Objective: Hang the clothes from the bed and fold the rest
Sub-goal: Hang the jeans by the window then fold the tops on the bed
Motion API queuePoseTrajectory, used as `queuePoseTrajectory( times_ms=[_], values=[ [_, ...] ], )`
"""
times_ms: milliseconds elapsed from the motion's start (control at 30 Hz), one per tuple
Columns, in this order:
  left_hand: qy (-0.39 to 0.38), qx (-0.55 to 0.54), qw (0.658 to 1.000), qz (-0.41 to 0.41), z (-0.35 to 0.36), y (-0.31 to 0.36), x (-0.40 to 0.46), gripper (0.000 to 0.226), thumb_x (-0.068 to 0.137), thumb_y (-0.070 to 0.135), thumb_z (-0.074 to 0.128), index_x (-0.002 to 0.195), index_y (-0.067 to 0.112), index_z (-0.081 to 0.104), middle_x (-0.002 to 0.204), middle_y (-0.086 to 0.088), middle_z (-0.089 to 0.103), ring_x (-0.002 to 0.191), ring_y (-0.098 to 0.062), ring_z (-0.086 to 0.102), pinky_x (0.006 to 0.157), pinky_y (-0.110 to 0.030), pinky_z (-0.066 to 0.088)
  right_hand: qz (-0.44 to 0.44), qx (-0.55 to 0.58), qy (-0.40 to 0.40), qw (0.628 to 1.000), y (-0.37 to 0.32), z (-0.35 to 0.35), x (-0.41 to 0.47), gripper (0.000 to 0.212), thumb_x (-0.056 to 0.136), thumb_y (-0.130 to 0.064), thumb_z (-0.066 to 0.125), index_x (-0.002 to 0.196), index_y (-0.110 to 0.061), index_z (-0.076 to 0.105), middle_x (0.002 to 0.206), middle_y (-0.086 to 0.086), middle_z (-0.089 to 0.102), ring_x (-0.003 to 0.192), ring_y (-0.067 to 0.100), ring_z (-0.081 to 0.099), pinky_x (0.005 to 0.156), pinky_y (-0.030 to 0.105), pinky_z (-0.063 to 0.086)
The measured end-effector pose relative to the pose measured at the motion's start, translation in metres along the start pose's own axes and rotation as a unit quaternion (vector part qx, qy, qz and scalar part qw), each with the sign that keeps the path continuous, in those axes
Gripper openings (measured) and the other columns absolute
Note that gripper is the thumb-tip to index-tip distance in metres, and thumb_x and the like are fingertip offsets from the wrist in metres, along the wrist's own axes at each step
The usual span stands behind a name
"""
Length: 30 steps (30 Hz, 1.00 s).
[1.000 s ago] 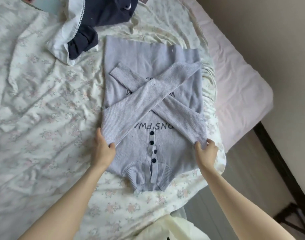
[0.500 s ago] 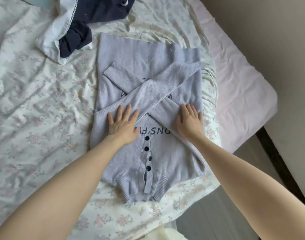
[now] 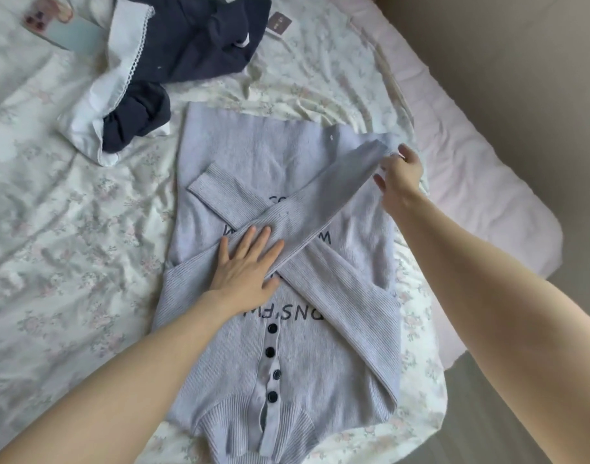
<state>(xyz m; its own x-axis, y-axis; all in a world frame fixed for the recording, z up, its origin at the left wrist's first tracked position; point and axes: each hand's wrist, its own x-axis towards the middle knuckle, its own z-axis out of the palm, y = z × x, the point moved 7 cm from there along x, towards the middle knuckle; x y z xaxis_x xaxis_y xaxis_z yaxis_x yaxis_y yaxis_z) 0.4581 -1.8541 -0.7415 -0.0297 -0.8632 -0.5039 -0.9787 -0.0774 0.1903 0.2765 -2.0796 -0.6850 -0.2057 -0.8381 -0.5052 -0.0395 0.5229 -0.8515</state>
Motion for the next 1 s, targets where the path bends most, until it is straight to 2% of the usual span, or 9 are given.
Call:
queuePoseTrajectory(
  times_ms=[100, 233, 367, 467, 533, 600, 767, 900, 1000],
  values=[
    [0.008, 0.002, 1.0, 0.001, -0.003, 0.001, -0.002, 0.07, 0.094, 0.052, 0.029, 0.147, 0.032, -0.012, 0.154, 0.001, -0.025, 0.14, -0.019, -0.026, 0.112, -0.056, -0.01, 0.024, -0.045, 0.044, 0.998, 0.013, -0.026, -0.007, 0.056, 0.088, 0.0, 0.036, 0.142, -0.013, 0.029, 0.12, 0.006, 0.051, 0.075, 0.012, 0.049, 0.054, 0.017, 0.042],
    [0.031, 0.003, 1.0, -0.001, -0.004, 0.002, -0.02, 0.069, 0.093, 0.05, 0.033, 0.148, 0.033, -0.006, 0.155, 0.001, -0.021, 0.141, -0.02, -0.023, 0.113, -0.056, -0.008, -0.119, -0.196, 0.081, 0.97, 0.014, -0.049, -0.055, 0.049, 0.082, 0.003, 0.035, 0.127, -0.007, 0.05, 0.113, 0.001, 0.057, 0.105, 0.018, 0.05, 0.085, 0.01, 0.039],
    [0.026, -0.029, 0.997, -0.065, 0.014, -0.013, -0.065, 0.068, 0.094, 0.049, 0.034, 0.148, 0.034, -0.003, 0.156, -0.003, -0.019, 0.142, -0.024, -0.021, 0.11, -0.057, -0.01, -0.15, -0.329, -0.005, 0.932, 0.063, -0.061, -0.127, 0.044, 0.085, 0.0, 0.042, 0.129, -0.004, 0.049, 0.124, 0.014, 0.05, 0.122, 0.028, 0.044, 0.103, 0.033, 0.035],
    [0.005, -0.027, 0.994, -0.104, 0.044, -0.03, -0.106, 0.069, 0.093, 0.052, 0.032, 0.147, 0.035, -0.008, 0.153, -0.003, -0.027, 0.14, -0.025, -0.025, 0.109, -0.056, -0.012, -0.184, -0.41, -0.024, 0.893, 0.112, -0.084, -0.189, 0.047, 0.086, -0.001, 0.048, 0.133, -0.003, 0.046, 0.134, 0.017, 0.045, 0.13, 0.032, 0.037, 0.107, 0.038, 0.029],
    [-0.009, -0.016, 0.995, -0.098, 0.063, -0.038, -0.131, 0.074, 0.092, 0.057, 0.03, 0.145, 0.035, -0.016, 0.146, 0.0, -0.036, 0.137, -0.022, -0.031, 0.109, -0.056, -0.012, -0.206, -0.499, -0.036, 0.841, 0.145, -0.101, -0.226, 0.052, 0.089, -0.006, 0.049, 0.14, -0.008, 0.039, 0.149, 0.016, 0.028, 0.141, 0.032, 0.021, 0.114, 0.045, 0.018],
    [-0.026, 0.0, 0.997, -0.072, 0.078, -0.043, -0.151, 0.081, 0.087, 0.067, 0.028, 0.139, 0.034, -0.025, 0.142, 0.002, -0.041, 0.131, -0.02, -0.04, 0.109, -0.056, -0.013, -0.242, -0.601, -0.085, 0.757, 0.172, -0.112, -0.256, 0.057, 0.088, -0.013, 0.053, 0.142, -0.013, 0.036, 0.153, 0.016, 0.021, 0.143, 0.032, 0.013, 0.113, 0.054, 0.01],
    [-0.051, 0.096, 0.993, 0.046, 0.095, -0.053, -0.192, 0.096, 0.071, 0.085, 0.03, 0.137, 0.038, -0.022, 0.148, -0.002, -0.031, 0.133, -0.028, -0.036, 0.108, -0.054, -0.02, -0.37, -0.741, -0.26, 0.498, 0.22, -0.121, -0.309, 0.084, 0.056, -0.029, 0.08, 0.134, -0.024, 0.05, 0.145, 0.012, 0.039, 0.132, 0.033, 0.038, 0.106, 0.062, 0.014],
    [0.002, 0.134, 0.986, 0.094, 0.079, -0.053, -0.201, 0.098, 0.07, 0.068, 0.062, 0.144, 0.031, 0.009, 0.153, -0.014, -0.001, 0.141, -0.037, -0.001, 0.112, -0.057, 0.007, -0.377, -0.776, -0.243, 0.443, 0.21, -0.125, -0.29, 0.115, 0.04, -0.015, 0.086, 0.141, -0.027, 0.033, 0.148, 0.013, 0.027, 0.135, 0.032, 0.026, 0.106, 0.065, 0.02],
    [0.004, 0.131, 0.99, 0.058, 0.081, -0.055, -0.195, 0.097, 0.083, 0.056, 0.054, 0.14, 0.029, -0.02, 0.147, -0.01, -0.029, 0.134, -0.031, -0.028, 0.115, -0.046, -0.006, -0.386, -0.787, -0.185, 0.444, 0.19, -0.121, -0.271, 0.113, 0.044, -0.011, 0.085, 0.142, -0.017, 0.029, 0.149, 0.013, 0.024, 0.137, 0.03, 0.023, 0.106, 0.062, 0.021]
  ],
)
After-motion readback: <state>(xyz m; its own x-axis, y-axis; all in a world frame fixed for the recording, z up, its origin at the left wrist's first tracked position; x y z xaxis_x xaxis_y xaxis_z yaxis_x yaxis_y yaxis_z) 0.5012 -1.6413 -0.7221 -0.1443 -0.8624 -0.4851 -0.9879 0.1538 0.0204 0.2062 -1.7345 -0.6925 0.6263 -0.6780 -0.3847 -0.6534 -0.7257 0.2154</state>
